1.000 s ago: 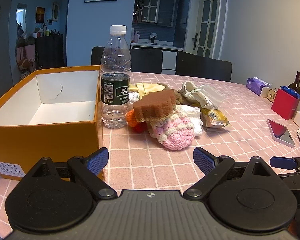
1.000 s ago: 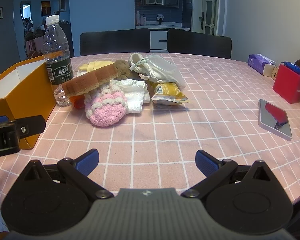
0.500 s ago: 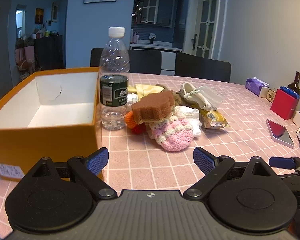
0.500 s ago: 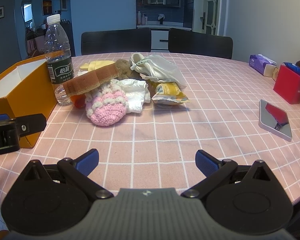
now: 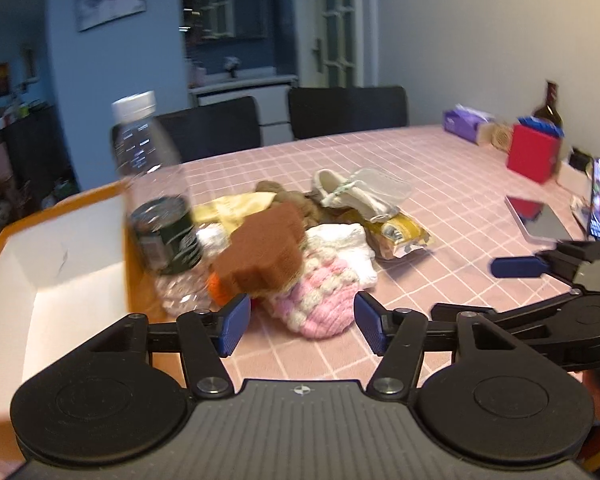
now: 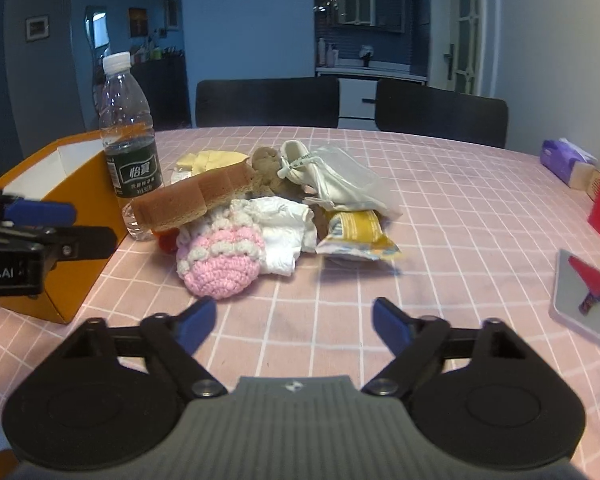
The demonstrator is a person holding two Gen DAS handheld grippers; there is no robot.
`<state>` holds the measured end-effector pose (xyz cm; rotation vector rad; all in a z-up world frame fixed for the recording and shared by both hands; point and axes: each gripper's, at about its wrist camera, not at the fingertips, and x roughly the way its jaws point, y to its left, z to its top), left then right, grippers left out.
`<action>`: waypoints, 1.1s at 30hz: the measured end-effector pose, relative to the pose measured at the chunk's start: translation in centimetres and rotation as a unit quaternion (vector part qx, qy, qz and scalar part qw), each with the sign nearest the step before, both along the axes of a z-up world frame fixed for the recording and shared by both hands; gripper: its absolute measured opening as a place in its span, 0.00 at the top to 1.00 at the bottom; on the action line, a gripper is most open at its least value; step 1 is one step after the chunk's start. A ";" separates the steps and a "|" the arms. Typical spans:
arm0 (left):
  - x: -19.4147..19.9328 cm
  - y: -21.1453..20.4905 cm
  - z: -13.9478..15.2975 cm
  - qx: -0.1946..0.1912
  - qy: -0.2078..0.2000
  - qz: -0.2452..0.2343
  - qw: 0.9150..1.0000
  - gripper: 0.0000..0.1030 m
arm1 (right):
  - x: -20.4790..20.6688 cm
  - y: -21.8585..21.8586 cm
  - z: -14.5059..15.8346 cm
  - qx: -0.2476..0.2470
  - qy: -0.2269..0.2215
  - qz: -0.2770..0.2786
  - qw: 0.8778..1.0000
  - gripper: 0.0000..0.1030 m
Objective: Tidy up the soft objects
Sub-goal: 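Grasp the brown sponge with the left tool while the right tool grasps the pink crocheted ball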
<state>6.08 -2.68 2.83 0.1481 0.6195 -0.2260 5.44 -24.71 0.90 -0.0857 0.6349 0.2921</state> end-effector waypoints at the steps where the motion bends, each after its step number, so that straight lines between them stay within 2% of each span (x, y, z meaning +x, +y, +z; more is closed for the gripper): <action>1: 0.8 -0.3 0.1 0.015 0.010 -0.014 1.000 0.27 | 0.6 0.2 0.0 0.002 0.004 0.006 1.000 0.22; 5: 3.9 -2.1 0.7 0.103 0.032 -0.061 0.992 0.27 | 2.9 1.3 -0.7 0.002 0.028 0.039 0.999 0.27; 9: 6.3 -3.5 0.3 0.190 0.064 -0.108 0.974 0.26 | 4.7 2.4 -1.8 0.014 0.053 0.066 0.996 0.27; 11: 7.5 -3.8 -0.6 0.218 0.095 -0.133 0.962 0.25 | 5.3 3.1 -2.3 0.018 0.061 0.080 0.995 0.24; 14: 9.0 -4.2 -1.7 0.245 0.119 -0.144 0.951 0.25 | 6.0 4.5 -2.9 0.013 0.064 0.101 0.993 0.14; 20: 10.5 -5.6 -3.4 0.316 0.116 -0.154 0.929 0.23 | 7.3 6.5 -3.9 -0.010 0.057 0.113 0.992 0.13; 23: 10.9 -5.5 -3.9 0.331 0.109 -0.145 0.926 0.26 | 7.7 7.5 -4.0 -0.020 0.046 0.117 0.992 0.13; 28: 11.0 -4.9 -4.0 0.326 0.108 -0.141 0.929 0.35 | 7.8 9.2 -4.6 -0.049 0.021 0.121 0.991 0.15; 31: 10.8 -4.5 -3.6 0.308 0.105 -0.140 0.935 0.44 | 7.6 10.0 -4.9 -0.072 0.001 0.111 0.991 0.27; 33: 10.7 -4.3 -3.3 0.300 0.101 -0.137 0.939 0.48 | 7.3 10.0 -4.8 -0.073 -0.003 0.112 0.991 0.31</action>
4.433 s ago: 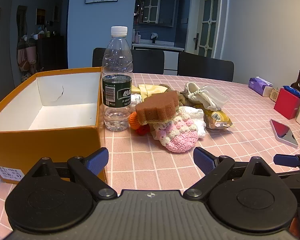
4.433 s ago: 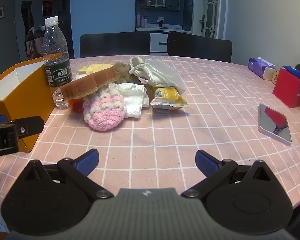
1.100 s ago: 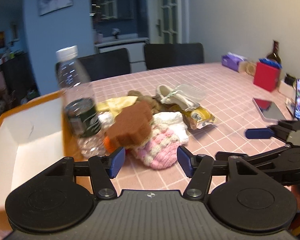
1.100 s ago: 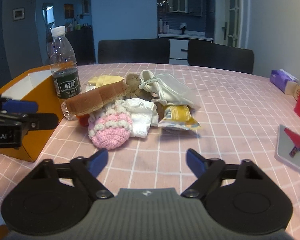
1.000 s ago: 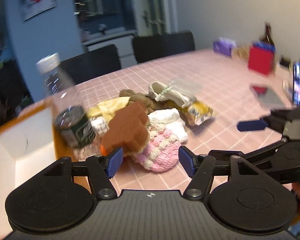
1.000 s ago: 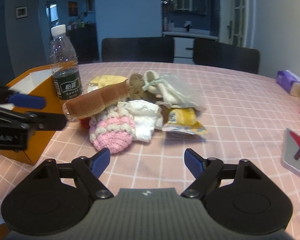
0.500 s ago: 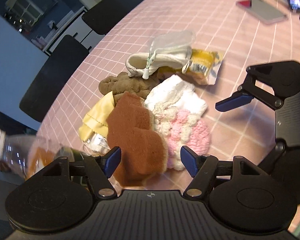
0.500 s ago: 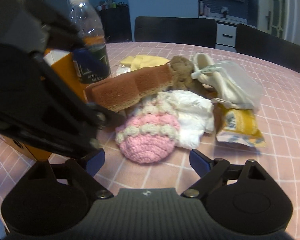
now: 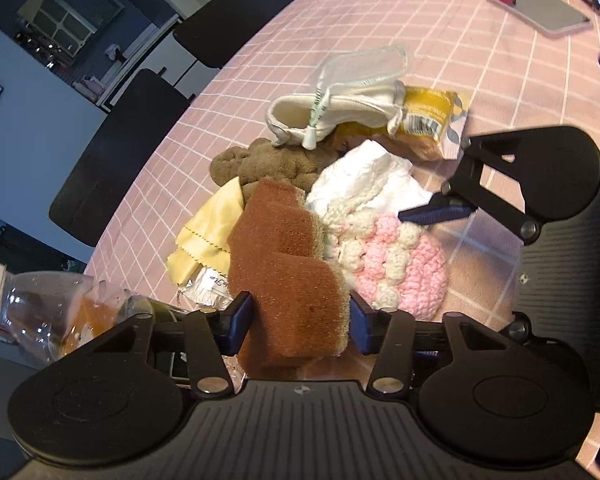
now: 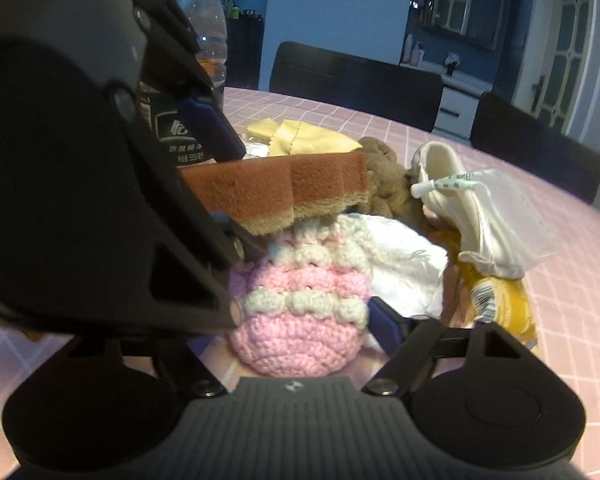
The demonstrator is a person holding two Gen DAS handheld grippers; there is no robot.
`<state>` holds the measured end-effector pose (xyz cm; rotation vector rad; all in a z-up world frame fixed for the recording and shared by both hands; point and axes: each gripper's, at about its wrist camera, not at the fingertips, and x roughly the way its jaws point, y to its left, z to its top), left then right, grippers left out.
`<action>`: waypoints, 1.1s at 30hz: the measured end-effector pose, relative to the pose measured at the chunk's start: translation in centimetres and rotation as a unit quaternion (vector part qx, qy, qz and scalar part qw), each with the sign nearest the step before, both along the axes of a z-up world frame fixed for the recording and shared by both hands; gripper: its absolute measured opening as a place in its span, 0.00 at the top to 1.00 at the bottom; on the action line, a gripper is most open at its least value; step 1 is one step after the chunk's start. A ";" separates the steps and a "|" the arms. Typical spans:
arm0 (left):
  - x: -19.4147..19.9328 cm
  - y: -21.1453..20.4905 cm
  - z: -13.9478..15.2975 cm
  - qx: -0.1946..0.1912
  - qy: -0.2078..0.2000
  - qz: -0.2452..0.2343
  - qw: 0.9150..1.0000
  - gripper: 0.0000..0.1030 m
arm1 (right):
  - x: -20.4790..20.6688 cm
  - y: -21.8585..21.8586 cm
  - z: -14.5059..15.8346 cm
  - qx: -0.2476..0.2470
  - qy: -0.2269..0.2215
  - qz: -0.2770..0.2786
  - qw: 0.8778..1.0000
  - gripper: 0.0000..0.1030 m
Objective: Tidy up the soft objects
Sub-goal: 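Grasp the brown sponge with the left tool while the right tool grasps the pink crocheted ball, then carry the sponge and crocheted ball into the orange box and open both tools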
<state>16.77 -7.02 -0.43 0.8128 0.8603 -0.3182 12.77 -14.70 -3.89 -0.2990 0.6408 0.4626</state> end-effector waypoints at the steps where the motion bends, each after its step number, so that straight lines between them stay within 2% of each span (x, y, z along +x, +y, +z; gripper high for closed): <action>1: 0.0 0.1 0.2 -0.004 -0.001 0.000 1.000 0.49 | -0.1 0.0 0.1 -0.001 -0.004 0.000 1.000 0.37; 3: 0.0 0.3 0.5 -0.012 -0.004 0.005 1.000 0.54 | -0.5 -0.1 0.5 -0.002 -0.009 -0.001 1.000 0.52; 5: 0.0 0.4 1.1 -0.022 -0.007 0.006 1.000 0.56 | -0.7 -0.4 1.0 0.003 -0.006 0.004 1.000 0.59; 6: -0.1 0.5 1.4 -0.027 -0.008 0.008 1.000 0.58 | -0.8 -0.7 1.3 0.003 -0.007 0.006 1.000 0.68; 7: -0.1 0.7 1.7 -0.032 -0.011 0.011 0.999 0.58 | -1.0 -0.8 1.6 -0.001 -0.014 0.001 1.000 0.94; 12: -0.5 1.3 3.5 -0.058 -0.023 0.022 0.998 0.59 | -1.6 -2.6 3.3 0.030 0.007 0.017 0.999 0.93; 17: -1.9 1.8 5.3 -0.097 -0.020 0.026 0.995 0.59 | -3.3 -4.8 5.2 0.055 0.029 0.025 0.998 0.94; 22: -3.9 2.2 6.8 -0.127 0.000 0.022 0.992 0.60 | -5.2 -6.3 6.8 0.040 0.023 0.028 0.999 0.94; 28: -6.5 3.3 9.5 -0.158 0.014 0.019 0.987 0.60 | -6.0 -7.6 9.8 0.058 0.025 0.045 0.997 0.94; 33: -8.4 5.2 12.1 -0.172 -0.002 0.030 0.985 0.60 | -7.1 -6.6 12.5 0.048 -0.002 0.072 0.996 0.95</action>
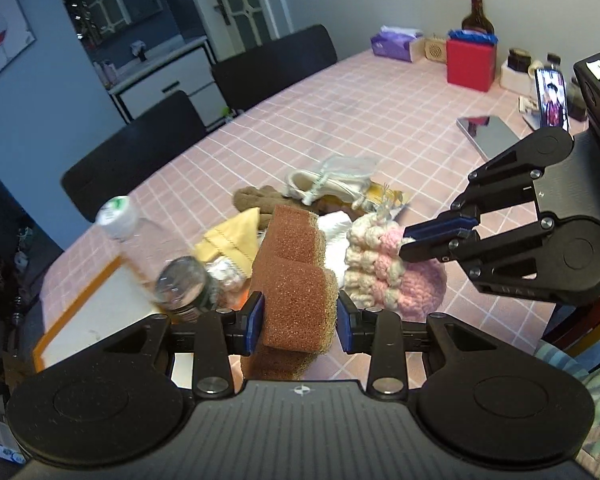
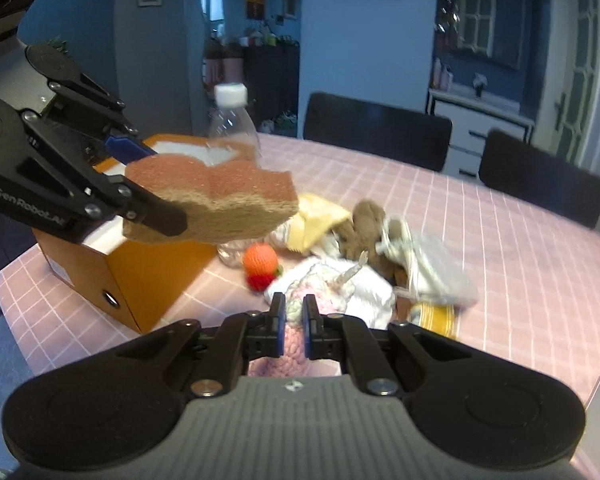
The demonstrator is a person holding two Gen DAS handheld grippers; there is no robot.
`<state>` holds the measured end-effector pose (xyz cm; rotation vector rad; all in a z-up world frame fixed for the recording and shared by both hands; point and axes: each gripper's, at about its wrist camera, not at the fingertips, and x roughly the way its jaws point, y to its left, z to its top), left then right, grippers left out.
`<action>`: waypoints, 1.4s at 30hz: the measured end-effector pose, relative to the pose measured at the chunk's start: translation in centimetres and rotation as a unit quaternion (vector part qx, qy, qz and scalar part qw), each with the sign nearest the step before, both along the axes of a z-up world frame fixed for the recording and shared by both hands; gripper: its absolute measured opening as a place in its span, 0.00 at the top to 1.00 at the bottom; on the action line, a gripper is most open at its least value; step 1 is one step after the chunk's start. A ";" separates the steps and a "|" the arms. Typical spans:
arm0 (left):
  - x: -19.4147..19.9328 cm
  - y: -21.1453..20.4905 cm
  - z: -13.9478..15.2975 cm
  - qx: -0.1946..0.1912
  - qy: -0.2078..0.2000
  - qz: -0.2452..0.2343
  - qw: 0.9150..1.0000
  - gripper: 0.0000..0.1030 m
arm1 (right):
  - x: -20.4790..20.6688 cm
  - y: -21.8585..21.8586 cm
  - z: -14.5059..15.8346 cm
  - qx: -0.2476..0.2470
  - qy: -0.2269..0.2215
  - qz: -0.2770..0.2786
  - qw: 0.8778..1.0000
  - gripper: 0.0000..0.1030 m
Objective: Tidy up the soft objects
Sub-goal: 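Carry the sponge and crocheted ball into the orange box and open both tools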
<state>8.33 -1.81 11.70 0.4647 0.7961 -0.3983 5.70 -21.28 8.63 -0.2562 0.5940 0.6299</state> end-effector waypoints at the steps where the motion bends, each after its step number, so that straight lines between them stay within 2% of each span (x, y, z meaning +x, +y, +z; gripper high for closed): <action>1: -0.3 0.5 0.5 -0.002 -0.004 0.005 1.000 0.60 | -0.1 0.2 0.6 -0.001 -0.007 0.005 1.000 0.95; 5: -1.7 2.8 1.9 0.000 -0.020 0.029 0.999 0.60 | -0.5 1.8 3.4 0.013 -0.035 0.037 0.999 0.95; 9: -2.1 5.9 2.1 0.011 -0.021 0.075 0.997 0.60 | -0.9 4.0 6.1 0.036 -0.055 0.075 0.995 0.95; 12: -1.7 8.3 1.3 0.017 -0.004 0.119 0.993 0.60 | -0.9 6.5 7.5 0.052 -0.062 0.110 0.991 0.95; 15: -0.7 10.8 -0.4 0.008 0.030 0.160 0.987 0.60 | -0.2 10.2 7.6 0.048 -0.061 0.141 0.987 0.95; 18: 0.3 13.0 -2.3 -0.015 0.063 0.195 0.979 0.60 | 0.8 14.1 6.7 0.030 -0.045 0.157 0.986 0.95; 20: 0.9 14.4 -3.2 -0.022 0.071 0.215 0.974 0.60 | 1.8 16.7 5.5 0.016 -0.026 0.161 0.986 0.95; 25: 2.3 16.5 -5.5 0.006 0.075 0.241 0.968 0.59 | 5.9 21.6 2.1 -0.012 0.049 0.163 0.985 0.95; 30: 3.1 17.0 -7.5 0.040 0.087 0.239 0.966 0.59 | 7.2 25.2 -1.2 -0.047 0.100 0.170 0.979 0.95; 34: 2.8 17.5 -8.3 0.045 0.111 0.237 0.964 0.59 | 7.3 26.4 -3.6 -0.078 0.115 0.176 0.974 0.95; 37: 2.7 18.0 -8.6 0.043 0.127 0.236 0.962 0.58 | 7.6 27.2 -4.1 -0.093 0.122 0.180 0.972 0.94; 42: 2.7 18.8 -8.8 0.021 0.148 0.237 0.960 0.54 | 8.9 28.9 -5.3 -0.117 0.136 0.179 0.967 0.93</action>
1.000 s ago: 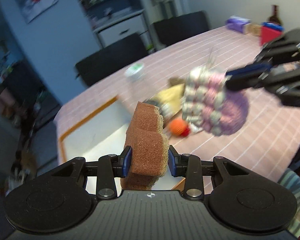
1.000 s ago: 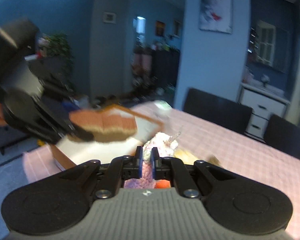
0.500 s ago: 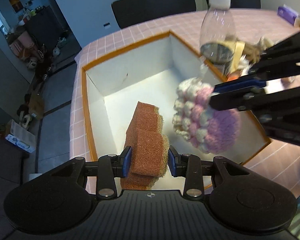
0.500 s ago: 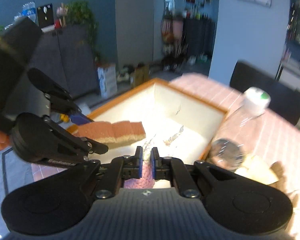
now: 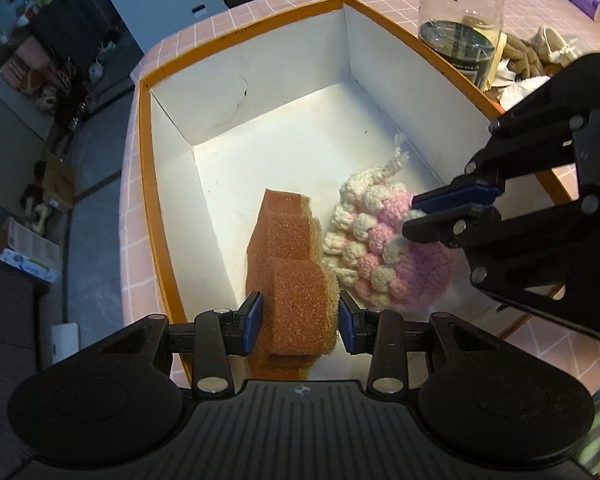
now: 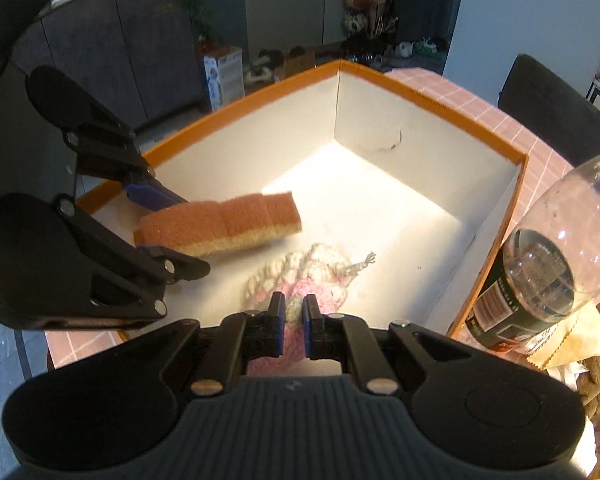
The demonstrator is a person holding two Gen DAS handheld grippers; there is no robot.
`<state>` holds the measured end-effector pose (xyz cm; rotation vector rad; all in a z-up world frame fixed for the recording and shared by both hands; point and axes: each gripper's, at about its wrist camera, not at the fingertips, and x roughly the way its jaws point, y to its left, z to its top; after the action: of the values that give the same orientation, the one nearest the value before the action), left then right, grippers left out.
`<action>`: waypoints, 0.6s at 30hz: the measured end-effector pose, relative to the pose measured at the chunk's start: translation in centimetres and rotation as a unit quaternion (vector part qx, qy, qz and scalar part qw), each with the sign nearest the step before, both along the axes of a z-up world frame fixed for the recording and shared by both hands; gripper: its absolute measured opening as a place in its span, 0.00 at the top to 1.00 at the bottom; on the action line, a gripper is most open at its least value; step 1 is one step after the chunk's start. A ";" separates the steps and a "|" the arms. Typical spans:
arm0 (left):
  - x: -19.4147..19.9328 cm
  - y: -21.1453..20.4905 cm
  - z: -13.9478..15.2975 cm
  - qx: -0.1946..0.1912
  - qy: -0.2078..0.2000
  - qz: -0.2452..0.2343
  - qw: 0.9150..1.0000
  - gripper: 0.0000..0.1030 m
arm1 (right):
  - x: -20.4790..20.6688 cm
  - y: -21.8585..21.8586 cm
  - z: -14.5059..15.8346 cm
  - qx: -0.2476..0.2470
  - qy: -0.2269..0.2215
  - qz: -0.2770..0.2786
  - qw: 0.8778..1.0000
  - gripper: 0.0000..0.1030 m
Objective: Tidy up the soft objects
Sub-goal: 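Carry the sponge and crocheted ball into the orange box and open both tools, then move both open tools back from the box to the pile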
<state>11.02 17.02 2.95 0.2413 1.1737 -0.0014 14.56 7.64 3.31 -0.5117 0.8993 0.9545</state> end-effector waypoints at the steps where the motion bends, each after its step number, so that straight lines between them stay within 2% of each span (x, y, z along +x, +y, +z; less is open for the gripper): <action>1: 0.0 0.0 0.0 -0.004 0.001 -0.002 1.000 0.54 | 0.1 0.1 -0.1 -0.004 0.002 -0.002 1.000 0.91; 5: -0.4 -0.2 0.3 -0.009 -0.004 -0.005 1.000 0.47 | 0.2 -0.5 -0.4 -0.005 0.007 -0.002 1.000 0.86; 8: -0.4 -0.1 0.7 -0.016 -0.015 -0.009 1.000 0.27 | 0.0 -0.4 0.0 0.001 0.002 -0.003 1.000 0.76; 11: -0.8 -0.4 1.0 -0.009 -0.025 -0.010 1.000 0.27 | -0.6 -1.4 0.7 0.004 -0.018 -0.005 1.000 0.65; 18: -1.7 -1.3 2.6 -0.009 -0.048 -0.014 0.999 0.27 | -0.7 -4.2 2.7 0.028 -0.036 -0.024 0.999 0.65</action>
<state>9.30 15.74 5.51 0.2390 1.0741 -0.0249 13.89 3.44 6.03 -0.4721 0.8141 0.9093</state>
